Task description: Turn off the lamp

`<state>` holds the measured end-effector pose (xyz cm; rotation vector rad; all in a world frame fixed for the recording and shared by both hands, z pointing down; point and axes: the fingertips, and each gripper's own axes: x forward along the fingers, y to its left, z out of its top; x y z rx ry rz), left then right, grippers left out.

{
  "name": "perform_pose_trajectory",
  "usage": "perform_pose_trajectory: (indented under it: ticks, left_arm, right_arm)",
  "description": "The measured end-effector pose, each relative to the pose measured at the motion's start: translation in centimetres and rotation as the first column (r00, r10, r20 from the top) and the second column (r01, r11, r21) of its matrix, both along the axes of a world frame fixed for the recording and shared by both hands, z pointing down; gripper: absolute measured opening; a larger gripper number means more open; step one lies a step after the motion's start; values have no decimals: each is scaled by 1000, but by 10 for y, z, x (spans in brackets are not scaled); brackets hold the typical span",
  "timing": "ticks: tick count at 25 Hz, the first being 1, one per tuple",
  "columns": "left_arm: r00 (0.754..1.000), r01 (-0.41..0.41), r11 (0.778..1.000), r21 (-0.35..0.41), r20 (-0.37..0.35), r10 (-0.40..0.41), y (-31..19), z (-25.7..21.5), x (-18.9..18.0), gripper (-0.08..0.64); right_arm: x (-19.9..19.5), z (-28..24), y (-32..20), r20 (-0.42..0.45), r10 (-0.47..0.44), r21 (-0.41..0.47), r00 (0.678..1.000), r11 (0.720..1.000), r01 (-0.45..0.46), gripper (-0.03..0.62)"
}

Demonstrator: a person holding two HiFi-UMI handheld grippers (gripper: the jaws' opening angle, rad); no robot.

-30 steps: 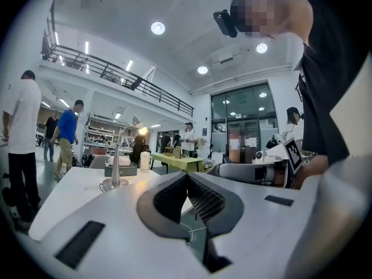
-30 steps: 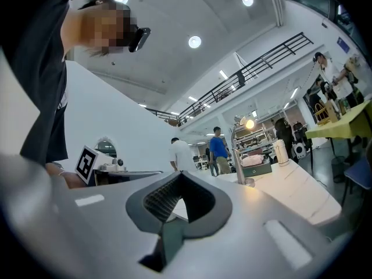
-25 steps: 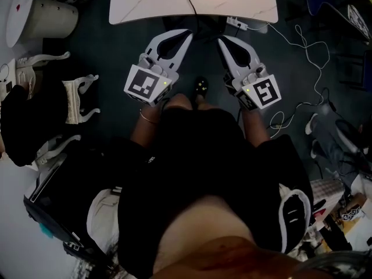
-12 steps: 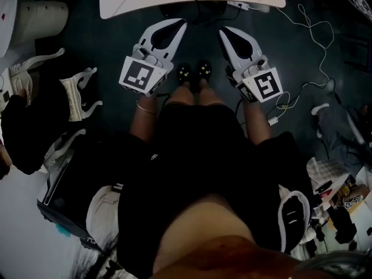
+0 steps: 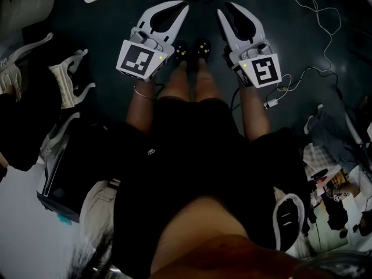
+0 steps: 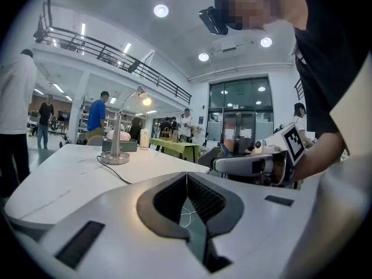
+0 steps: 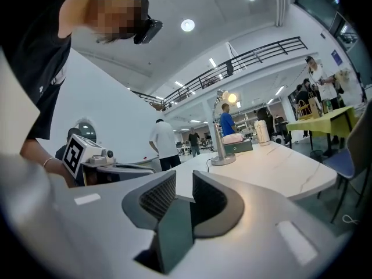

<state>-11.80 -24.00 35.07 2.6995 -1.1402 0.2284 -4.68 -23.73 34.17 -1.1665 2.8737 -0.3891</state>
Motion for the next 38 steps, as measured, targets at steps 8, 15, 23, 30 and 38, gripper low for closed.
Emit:
perform_pose_trajectory:
  ticks: [8,15,23,30,38]
  left_arm:
    - [997,14,1000,-27,-74,-16,-3,29,-13,8]
    - [1000,-3,1000,-26,-2,3,-13,69,-10,8]
    - [999,21,999,-41,-28,-23,-18,109,-11,8]
    - [998,59,995,-82,19,-58,-18,155,-18,8]
    - [991,131,989,-64,29,-130,-18,155,-42,8]
  right_arm:
    - [-5,37,-9,-38,34,-22,999,999,-35,60]
    - [-4,86,-25,-94,35,-91,995,995,-43,86]
    - [-20,151,-45,-146,13,-163,989,986,-37,107]
    - [-27,191,-78,-185,25,-159,982,986,-55,120]
    - [-41,188,-92,-148,5,-150,989,988,-27,120]
